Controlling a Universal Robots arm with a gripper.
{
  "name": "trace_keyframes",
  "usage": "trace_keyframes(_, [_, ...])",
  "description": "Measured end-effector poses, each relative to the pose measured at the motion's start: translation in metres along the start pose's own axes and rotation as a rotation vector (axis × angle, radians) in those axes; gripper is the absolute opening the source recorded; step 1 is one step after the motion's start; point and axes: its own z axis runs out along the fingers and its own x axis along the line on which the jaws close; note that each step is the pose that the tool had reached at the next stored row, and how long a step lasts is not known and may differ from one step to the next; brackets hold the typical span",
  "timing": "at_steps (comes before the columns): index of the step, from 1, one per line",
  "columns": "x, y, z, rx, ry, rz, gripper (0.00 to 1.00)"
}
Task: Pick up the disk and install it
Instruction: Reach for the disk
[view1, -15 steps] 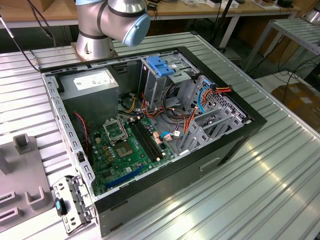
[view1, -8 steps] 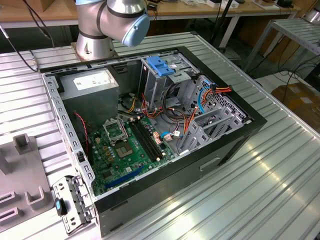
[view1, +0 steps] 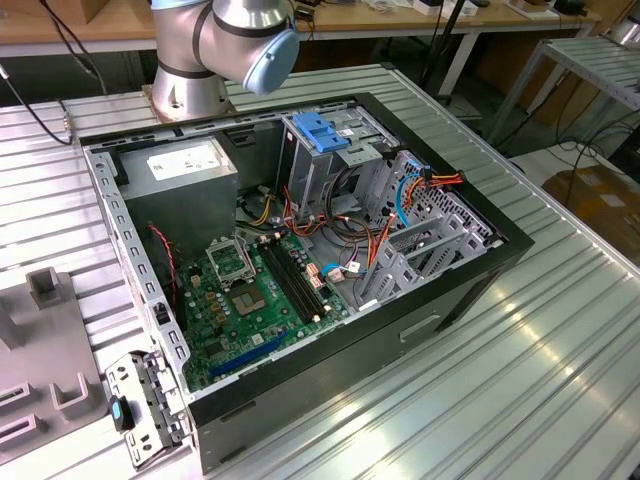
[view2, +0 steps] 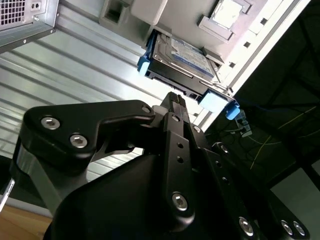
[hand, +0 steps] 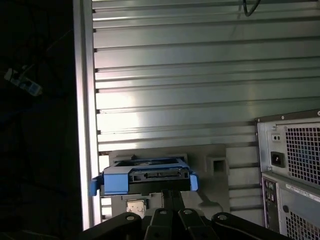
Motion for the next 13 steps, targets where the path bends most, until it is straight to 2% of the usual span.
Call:
trace_keyframes(4, [0.0124,-0.0008,0.0001,0.0003,0.0041,-0.002,0.11])
trace_keyframes(10, [0.0397,-0.0026,0.0002,0.0004,0.0077,-0.002,0.11])
trace_keyframes(11, [0.0430,-0.0028,0.0002,0.0006,0.0085,-0.002,0.11])
trace_keyframes(13, [0.0443,-0.0029,0.0003,0.0005,0.0088,-0.002,0.11])
